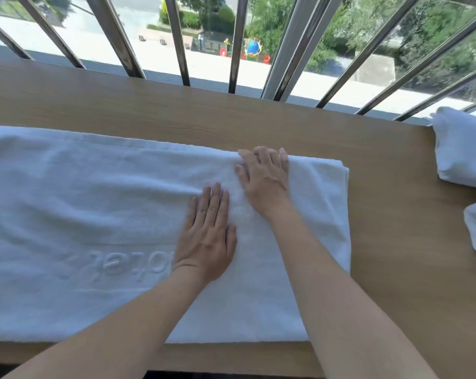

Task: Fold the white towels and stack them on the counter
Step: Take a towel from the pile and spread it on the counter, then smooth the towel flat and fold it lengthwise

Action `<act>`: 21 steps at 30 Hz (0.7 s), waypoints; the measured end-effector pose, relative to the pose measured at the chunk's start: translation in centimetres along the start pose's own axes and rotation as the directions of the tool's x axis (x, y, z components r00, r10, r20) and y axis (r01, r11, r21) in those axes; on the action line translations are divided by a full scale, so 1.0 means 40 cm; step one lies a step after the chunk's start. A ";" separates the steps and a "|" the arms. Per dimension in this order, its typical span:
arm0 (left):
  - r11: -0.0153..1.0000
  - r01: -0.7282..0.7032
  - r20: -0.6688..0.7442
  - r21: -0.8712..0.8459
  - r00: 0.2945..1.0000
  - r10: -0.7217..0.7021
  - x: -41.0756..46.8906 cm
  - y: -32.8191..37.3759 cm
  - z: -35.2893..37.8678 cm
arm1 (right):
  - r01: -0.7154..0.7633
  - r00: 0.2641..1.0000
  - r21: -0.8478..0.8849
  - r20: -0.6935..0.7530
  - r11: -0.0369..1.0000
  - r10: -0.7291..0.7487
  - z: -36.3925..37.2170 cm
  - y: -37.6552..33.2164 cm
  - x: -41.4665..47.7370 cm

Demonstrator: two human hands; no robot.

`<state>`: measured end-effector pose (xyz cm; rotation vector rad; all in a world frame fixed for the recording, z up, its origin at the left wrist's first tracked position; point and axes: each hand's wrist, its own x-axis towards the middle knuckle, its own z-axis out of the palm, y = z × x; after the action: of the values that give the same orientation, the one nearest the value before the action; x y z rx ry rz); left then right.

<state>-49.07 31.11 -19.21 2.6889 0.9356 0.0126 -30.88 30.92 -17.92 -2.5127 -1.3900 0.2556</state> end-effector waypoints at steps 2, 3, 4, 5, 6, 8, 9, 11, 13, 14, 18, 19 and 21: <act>1.000 -0.006 0.000 0.010 1.000 0.006 0.001 0.001 -0.006 | 0.041 0.996 -0.011 -0.076 0.999 -0.042 0.000 0.006 0.007; 1.000 -0.018 0.007 0.005 1.000 0.018 0.001 0.001 -0.008 | 0.044 0.996 -0.030 -0.073 0.999 -0.046 0.003 0.013 0.011; 0.999 -0.039 0.009 0.003 0.999 0.039 0.000 0.002 -0.009 | 0.050 0.997 -0.046 -0.064 0.998 -0.053 0.005 0.021 0.018; 0.998 -0.065 0.007 0.011 0.998 0.065 0.000 0.003 -0.009 | 0.056 0.997 -0.053 -0.059 0.997 -0.059 0.007 0.027 0.026; 0.996 -0.083 0.009 0.026 0.997 0.083 0.000 0.003 -0.009 | 0.051 0.997 -0.045 -0.055 0.998 -0.054 0.008 0.032 0.033; 0.997 -0.070 0.023 0.043 0.997 0.069 0.001 0.004 -0.008 | 0.008 0.997 -0.003 -0.077 1.000 -0.008 0.004 0.035 0.034; 0.998 -0.042 0.027 0.049 0.999 0.041 0.003 0.005 -0.008 | -0.022 0.994 0.011 -0.104 1.000 0.023 0.000 0.029 0.030; 0.997 -0.004 0.049 0.074 0.999 0.000 0.006 0.008 -0.011 | -0.100 0.983 0.004 -0.156 0.995 0.100 -0.011 0.009 0.003; 0.997 0.002 0.059 0.078 0.998 -0.007 0.005 0.009 -0.010 | -0.085 0.978 -0.005 -0.193 0.996 0.083 -0.006 -0.024 -0.059; 0.997 0.001 0.056 0.081 0.998 -0.005 0.005 0.007 -0.011 | -0.055 0.985 0.007 -0.166 0.998 0.055 0.003 -0.039 -0.100; 0.997 -0.009 0.031 0.080 1.000 0.006 0.007 0.008 -0.005 | -0.102 0.993 0.010 0.068 0.995 0.101 0.031 -0.003 -0.183; 0.997 -0.016 0.024 0.079 1.000 0.014 0.008 0.008 -0.004 | -0.148 0.987 -0.019 0.061 0.989 0.149 0.028 0.027 -0.170; 0.996 -0.010 0.008 0.084 1.000 0.009 0.009 0.006 -0.002 | -0.239 0.969 -0.069 0.050 0.968 0.243 0.012 0.095 -0.131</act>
<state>-48.67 31.17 -19.09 2.7682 0.9410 -0.0353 -30.74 24.59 -19.39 -2.7483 -1.1255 0.3381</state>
